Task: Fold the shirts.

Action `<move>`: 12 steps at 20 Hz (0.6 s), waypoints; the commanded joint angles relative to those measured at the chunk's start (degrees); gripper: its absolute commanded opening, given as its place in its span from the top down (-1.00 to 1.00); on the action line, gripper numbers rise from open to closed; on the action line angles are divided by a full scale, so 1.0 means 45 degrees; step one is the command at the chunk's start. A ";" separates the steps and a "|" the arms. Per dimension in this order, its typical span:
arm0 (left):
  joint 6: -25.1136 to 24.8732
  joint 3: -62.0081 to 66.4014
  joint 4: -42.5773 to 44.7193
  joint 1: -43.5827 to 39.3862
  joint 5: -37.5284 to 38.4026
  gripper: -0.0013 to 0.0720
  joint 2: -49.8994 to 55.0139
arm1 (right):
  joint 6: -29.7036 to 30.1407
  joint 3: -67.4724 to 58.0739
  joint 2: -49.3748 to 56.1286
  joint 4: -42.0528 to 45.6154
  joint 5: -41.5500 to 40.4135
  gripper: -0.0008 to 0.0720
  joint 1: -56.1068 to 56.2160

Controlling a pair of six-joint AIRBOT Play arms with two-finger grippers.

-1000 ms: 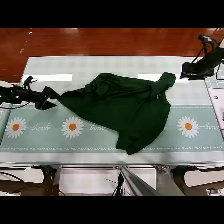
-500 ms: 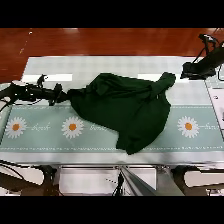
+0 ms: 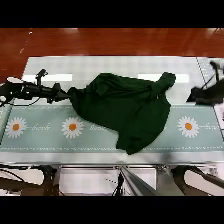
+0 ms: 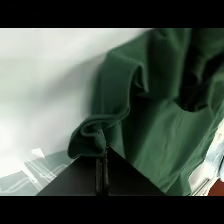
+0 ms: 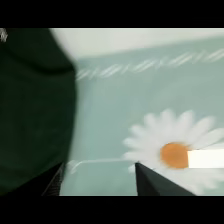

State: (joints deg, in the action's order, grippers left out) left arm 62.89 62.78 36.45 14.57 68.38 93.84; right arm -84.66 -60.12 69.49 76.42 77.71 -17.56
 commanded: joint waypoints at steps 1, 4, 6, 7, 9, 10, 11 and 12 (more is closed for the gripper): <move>-0.0495 0.0010 -0.0019 0.0015 0.0073 0.90 -0.0398 | 0.0573 0.4789 -0.2225 -0.3410 -0.1423 -0.54 -0.0248; -0.0510 0.0010 -0.0015 0.0015 0.0068 0.90 -0.0408 | 0.1083 0.6698 -0.2531 -0.4221 -0.1841 -0.53 0.0510; -0.0651 0.0010 -0.0015 0.0015 0.0121 0.90 -0.0408 | 0.0714 0.7179 -0.2526 -0.4274 -0.2409 -0.49 0.1103; -0.0738 0.0010 -0.0015 0.0015 0.0165 0.90 -0.0408 | 0.0534 0.7252 -0.2531 -0.4357 -0.2608 -0.49 0.1511; -0.0782 0.0010 -0.0019 0.0015 0.0160 0.90 -0.0408 | -0.0024 0.7281 -0.2526 -0.4187 -0.3094 -0.49 0.2642; -0.0831 0.0010 -0.0019 0.0015 0.0165 0.90 -0.0408 | -0.0534 0.7291 -0.2526 -0.3881 -0.3580 -0.49 0.3181; -0.0831 0.0010 -0.0024 0.0015 0.0170 0.90 -0.0413 | -0.1156 0.7305 -0.2516 -0.3570 -0.4158 -0.49 0.3604; -0.0831 0.0010 -0.0024 0.0015 0.0170 0.90 -0.0423 | -0.1763 0.7315 -0.2516 -0.3327 -0.4891 -0.49 0.4012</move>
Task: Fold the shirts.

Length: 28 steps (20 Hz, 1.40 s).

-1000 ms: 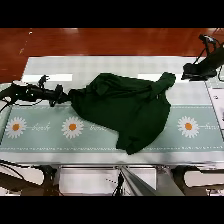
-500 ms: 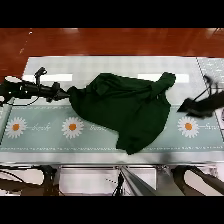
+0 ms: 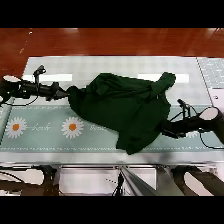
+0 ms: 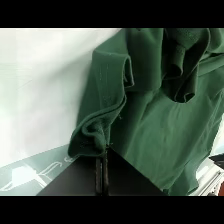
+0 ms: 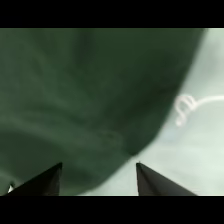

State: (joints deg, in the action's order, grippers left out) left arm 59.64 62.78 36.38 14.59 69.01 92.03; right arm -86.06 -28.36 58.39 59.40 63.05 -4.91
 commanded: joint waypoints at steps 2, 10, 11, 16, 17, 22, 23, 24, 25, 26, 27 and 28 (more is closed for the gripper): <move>-0.0131 0.0010 -0.0019 0.0010 0.0024 0.90 -0.0049 | -0.2361 0.0272 0.0049 0.0578 -0.2900 -0.49 0.1783; -0.1501 0.0364 -0.1957 0.0034 0.0345 0.90 -0.0180 | -0.0772 -0.0466 0.1613 -0.2365 -0.3939 0.87 0.3667; -0.1540 0.0690 -0.2011 0.0034 0.0432 0.90 -0.0403 | -0.0602 -0.1054 0.0928 -0.2025 -0.3619 0.87 0.3623; -0.1379 0.3764 -0.3094 0.0034 0.0379 0.90 -0.3211 | -0.1341 -0.5722 -0.3682 -0.0350 -0.2705 0.87 0.2565; -0.1379 0.4566 -0.3546 0.0034 0.0257 0.90 -0.4007 | -0.1545 -0.6742 -0.4337 -0.0136 -0.2744 0.87 0.2297; -0.1438 0.7718 -0.3662 0.0034 -0.3390 0.90 -0.8757 | -0.1744 -1.2036 -0.5819 0.1219 -0.2905 0.87 0.1200; -0.1433 0.8034 -0.3220 0.0034 -0.4138 0.90 -0.9646 | -0.1797 -1.3075 -0.5814 0.1608 -0.2890 0.87 0.1083; -0.1423 0.8189 -0.2671 0.0034 -0.4828 0.90 -1.0603 | -0.1851 -1.3911 -0.5790 0.2045 -0.2890 0.87 0.1020; -0.1161 0.8184 -0.1928 0.0034 -0.5391 0.90 -1.1482 | -0.1880 -1.4668 -0.5775 0.2628 -0.2827 0.87 0.1025; -0.0432 0.8184 -0.0801 0.0034 -0.5775 0.90 -1.2250 | -0.1953 -1.5227 -0.5775 0.3293 -0.2623 0.87 0.1025; 0.0597 0.8184 0.0656 0.0034 -0.5858 0.90 -1.3007 | -0.2132 -1.5708 -0.5775 0.4046 -0.2166 0.87 0.1025; 0.1739 0.8184 0.2142 0.0034 -0.5586 0.90 -1.3624 | -0.2414 -1.6160 -0.5765 0.4915 -0.1341 0.87 0.1025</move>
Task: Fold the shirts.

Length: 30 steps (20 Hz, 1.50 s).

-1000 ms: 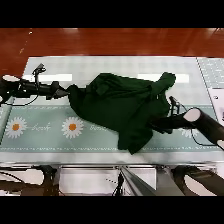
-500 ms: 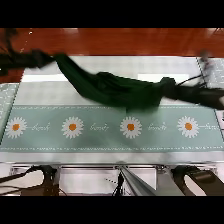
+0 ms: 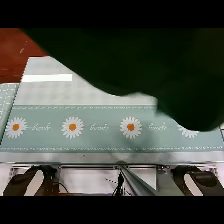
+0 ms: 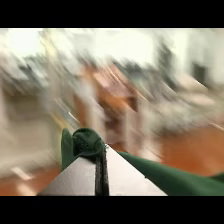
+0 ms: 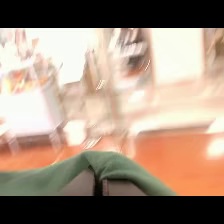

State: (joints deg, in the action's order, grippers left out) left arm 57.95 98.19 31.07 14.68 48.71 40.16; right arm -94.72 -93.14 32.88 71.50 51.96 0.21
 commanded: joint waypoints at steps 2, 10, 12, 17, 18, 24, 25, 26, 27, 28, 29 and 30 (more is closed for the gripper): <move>0.4133 0.0316 0.6149 0.0015 0.0821 0.90 -0.3084 | -0.1073 -0.2336 -0.0097 0.3337 0.3303 0.87 -0.0112; 0.5867 -0.0058 0.7631 0.0015 0.9695 0.90 -0.3424 | 0.0121 -0.2720 0.0588 0.2769 1.1011 0.87 -0.0112; 0.5863 -0.0967 0.7635 0.0015 1.0098 0.90 -0.3419 | 0.0607 -0.2642 0.1491 0.2482 1.2036 0.87 -0.0107; 0.5683 -0.4979 0.7631 -0.0039 0.9190 0.90 -0.2662 | 0.1982 -0.2234 0.5440 0.2331 1.1366 0.87 -0.0112; 0.5595 -0.5693 0.7635 -0.0136 0.8519 0.90 -0.2327 | 0.2123 -0.2234 0.6300 0.2322 1.0593 0.87 -0.0112; 0.5265 -0.7315 0.7621 -0.0821 0.3536 0.90 0.1753 | 0.2113 -0.2234 1.0627 0.0952 0.5790 0.87 -0.0092; 0.5270 -0.7315 0.7621 -0.1093 0.2579 0.90 0.2501 | 0.2113 -0.2234 1.1132 0.0656 0.5003 0.87 -0.0083; 0.5265 -0.7315 0.7621 -0.1345 0.1719 0.90 0.3157 | 0.2089 -0.2234 1.1565 0.0306 0.4158 0.87 -0.0083; 0.5270 -0.7315 0.7621 -0.1574 0.0937 0.90 0.3755 | 0.2016 -0.2234 1.1919 -0.0044 0.3366 0.87 -0.0083; 0.5275 -0.7315 0.7621 -0.1821 0.0189 0.90 0.4352 | 0.1846 -0.2234 1.2269 -0.0364 0.2574 0.87 -0.0083; 0.5275 -0.7315 0.7621 -0.2016 -0.0457 0.90 0.4877 | 0.1792 -0.2234 1.2590 -0.0612 0.1919 0.87 -0.0083; 0.5275 -0.7315 0.7621 -0.2205 -0.1069 0.90 0.5435 | 0.1763 -0.2234 1.2934 -0.0724 0.1409 0.87 -0.0083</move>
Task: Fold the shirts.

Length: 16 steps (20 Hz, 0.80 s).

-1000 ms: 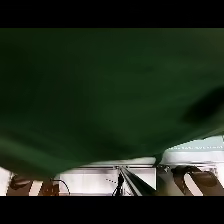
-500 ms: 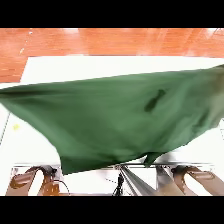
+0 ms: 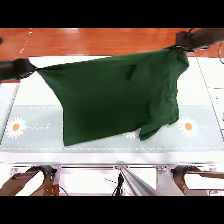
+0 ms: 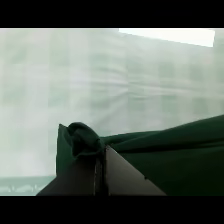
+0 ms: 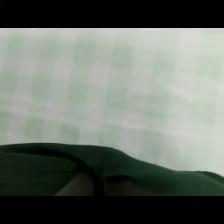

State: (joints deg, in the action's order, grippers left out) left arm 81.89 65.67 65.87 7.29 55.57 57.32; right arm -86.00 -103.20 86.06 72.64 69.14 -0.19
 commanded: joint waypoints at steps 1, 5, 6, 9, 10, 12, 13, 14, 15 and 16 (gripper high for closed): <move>-0.0039 -0.0087 -0.0112 -0.0704 -0.3050 0.90 0.2113 | -0.0175 0.0000 0.1452 -0.1030 -0.2696 0.87 0.0000; -0.0044 -0.0087 -0.0112 -0.0996 -0.3585 0.90 0.4085 | -0.0165 0.0000 0.3021 -0.0996 -0.2939 0.87 0.0000; -0.0039 -0.0087 -0.0107 -0.1073 -0.3585 0.90 0.4493 | -0.0165 0.0000 0.3429 -0.1001 -0.2948 0.87 0.0000; -0.0039 -0.0087 -0.0403 -0.1243 -0.3594 0.90 0.5518 | -0.0165 0.0000 0.4401 -0.1025 -0.2958 0.87 0.0000; -0.0044 -0.0087 -0.0389 -0.1345 -0.3614 0.90 0.5751 | -0.0165 0.0000 0.4639 -0.1020 -0.2997 0.87 0.0000; -0.0049 -0.0087 -0.0384 -0.1389 -0.3638 0.90 0.6105 | -0.0160 0.0000 0.4867 -0.1010 -0.2992 0.87 -0.0005; -0.0049 -0.0087 -0.0355 -0.1365 -0.3619 0.90 0.6149 | -0.0097 -0.0005 0.4857 -0.1015 -0.2943 0.87 -0.0024; -0.0049 -0.0078 -0.0340 -0.1302 -0.3507 0.90 0.6110 | -0.0073 -0.0087 0.4843 -0.0971 -0.2623 0.87 -0.0034; -0.0049 -0.0078 -0.0340 -0.1239 -0.3206 0.90 0.6047 | -0.0078 -0.0257 0.4843 -0.0923 -0.1919 0.87 -0.0078; -0.0049 -0.0078 -0.0321 -0.1171 -0.2628 0.90 0.5984 | -0.0083 -0.0393 0.4843 -0.0724 -0.1151 0.87 -0.0112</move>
State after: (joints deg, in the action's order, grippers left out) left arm 81.69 65.28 64.34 1.65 40.25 83.74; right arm -86.56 -103.90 107.13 68.36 58.06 -0.43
